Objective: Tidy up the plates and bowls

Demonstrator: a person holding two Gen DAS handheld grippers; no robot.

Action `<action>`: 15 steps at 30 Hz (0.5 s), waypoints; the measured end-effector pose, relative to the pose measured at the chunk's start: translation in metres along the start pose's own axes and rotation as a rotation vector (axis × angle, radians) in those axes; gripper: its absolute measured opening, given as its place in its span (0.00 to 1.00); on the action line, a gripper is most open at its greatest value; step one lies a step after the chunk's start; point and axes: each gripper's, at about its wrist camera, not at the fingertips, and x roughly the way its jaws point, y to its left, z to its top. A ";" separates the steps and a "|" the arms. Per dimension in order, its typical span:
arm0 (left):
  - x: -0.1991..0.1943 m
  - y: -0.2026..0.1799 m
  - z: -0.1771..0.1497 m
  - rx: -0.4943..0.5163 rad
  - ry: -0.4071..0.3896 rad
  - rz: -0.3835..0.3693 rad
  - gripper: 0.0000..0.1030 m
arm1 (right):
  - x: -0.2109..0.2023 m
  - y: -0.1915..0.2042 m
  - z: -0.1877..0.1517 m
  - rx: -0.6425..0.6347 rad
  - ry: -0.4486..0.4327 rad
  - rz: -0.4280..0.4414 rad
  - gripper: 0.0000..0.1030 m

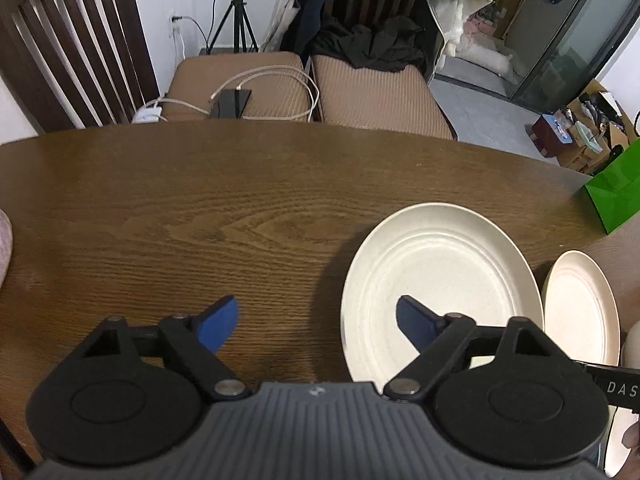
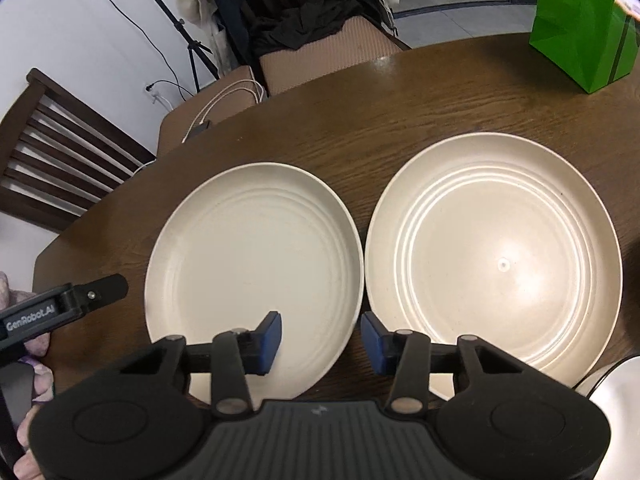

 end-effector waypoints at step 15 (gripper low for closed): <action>0.030 0.003 -0.002 -0.016 0.038 -0.030 0.69 | 0.019 0.001 0.002 0.007 0.018 -0.026 0.36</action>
